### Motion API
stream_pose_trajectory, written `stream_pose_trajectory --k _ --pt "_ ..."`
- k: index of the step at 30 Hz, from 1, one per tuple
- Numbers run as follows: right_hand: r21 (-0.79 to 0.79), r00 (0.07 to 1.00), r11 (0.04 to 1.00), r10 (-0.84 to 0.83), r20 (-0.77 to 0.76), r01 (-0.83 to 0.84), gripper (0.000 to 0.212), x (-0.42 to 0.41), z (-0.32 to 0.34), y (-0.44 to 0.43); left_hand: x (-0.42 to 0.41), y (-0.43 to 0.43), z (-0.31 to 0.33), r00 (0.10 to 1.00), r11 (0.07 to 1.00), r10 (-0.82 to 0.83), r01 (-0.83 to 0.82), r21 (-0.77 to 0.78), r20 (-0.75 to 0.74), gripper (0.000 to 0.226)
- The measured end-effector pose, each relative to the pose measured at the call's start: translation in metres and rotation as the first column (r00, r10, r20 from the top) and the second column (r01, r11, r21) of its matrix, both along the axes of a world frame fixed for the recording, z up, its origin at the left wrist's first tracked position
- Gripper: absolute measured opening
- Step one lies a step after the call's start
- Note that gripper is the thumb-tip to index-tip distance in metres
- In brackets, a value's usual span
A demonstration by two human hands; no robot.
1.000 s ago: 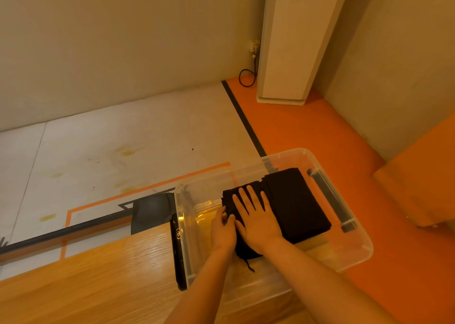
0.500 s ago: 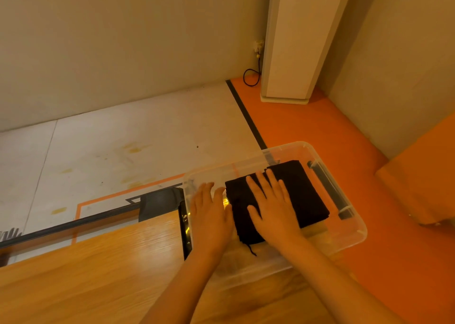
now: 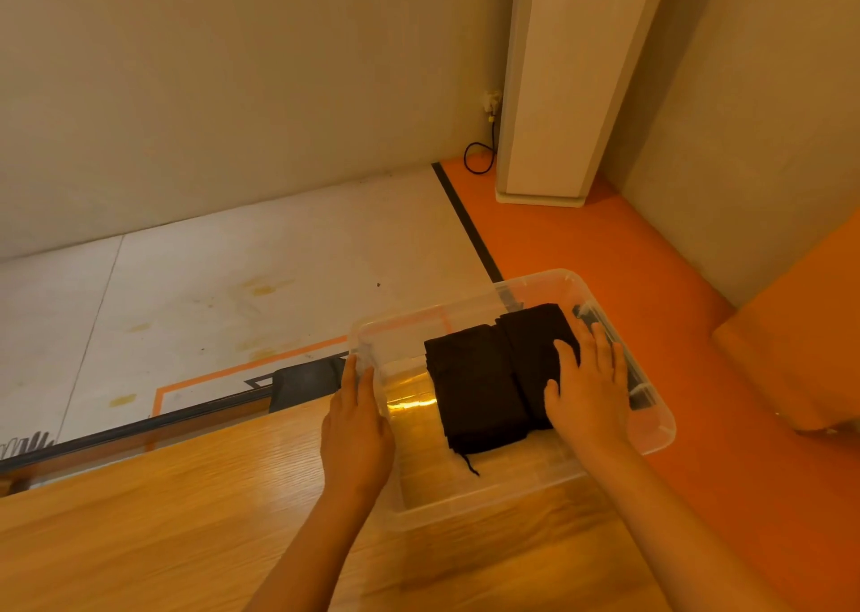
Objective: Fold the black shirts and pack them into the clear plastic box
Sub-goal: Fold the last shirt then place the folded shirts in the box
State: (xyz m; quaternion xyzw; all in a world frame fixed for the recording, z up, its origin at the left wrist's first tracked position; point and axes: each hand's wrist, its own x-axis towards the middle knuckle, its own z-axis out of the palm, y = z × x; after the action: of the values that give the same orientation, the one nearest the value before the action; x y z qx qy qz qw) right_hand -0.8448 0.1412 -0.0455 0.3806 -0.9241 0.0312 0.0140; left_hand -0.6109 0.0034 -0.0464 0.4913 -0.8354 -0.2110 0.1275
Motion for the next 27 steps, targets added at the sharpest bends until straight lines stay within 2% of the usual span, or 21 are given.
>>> stream_pose_trajectory --k 3,5,8,21,27 --pt "-0.068 0.997 0.996 -0.06 -0.043 0.057 0.066 0.006 0.0 0.005 0.016 -0.003 -0.002 1.0 0.999 0.026 -0.026 0.043 0.001 0.064" --pt "0.011 0.991 0.991 -0.13 0.013 0.13 0.071 0.014 0.004 0.009 0.037 -0.01 -0.005 1.0 0.998 0.025 -0.025 0.051 -0.004 0.067" --pt "0.129 0.979 0.978 -0.179 0.099 0.166 0.062 0.037 0.005 0.006 0.073 -0.021 -0.006 0.997 0.996 0.068 -0.07 0.049 0.043 0.066" --pt "0.093 0.975 0.99 0.08 0.205 -0.101 0.058 0.222 0.016 -0.063 0.286 -0.059 0.006 0.96 0.96 0.27 -0.274 0.054 0.07 0.06" --pt "0.041 0.959 0.986 0.147 0.242 -0.161 0.059 0.307 0.015 -0.088 0.376 -0.075 0.012 0.954 0.958 0.282 -0.286 0.027 0.099 0.061"
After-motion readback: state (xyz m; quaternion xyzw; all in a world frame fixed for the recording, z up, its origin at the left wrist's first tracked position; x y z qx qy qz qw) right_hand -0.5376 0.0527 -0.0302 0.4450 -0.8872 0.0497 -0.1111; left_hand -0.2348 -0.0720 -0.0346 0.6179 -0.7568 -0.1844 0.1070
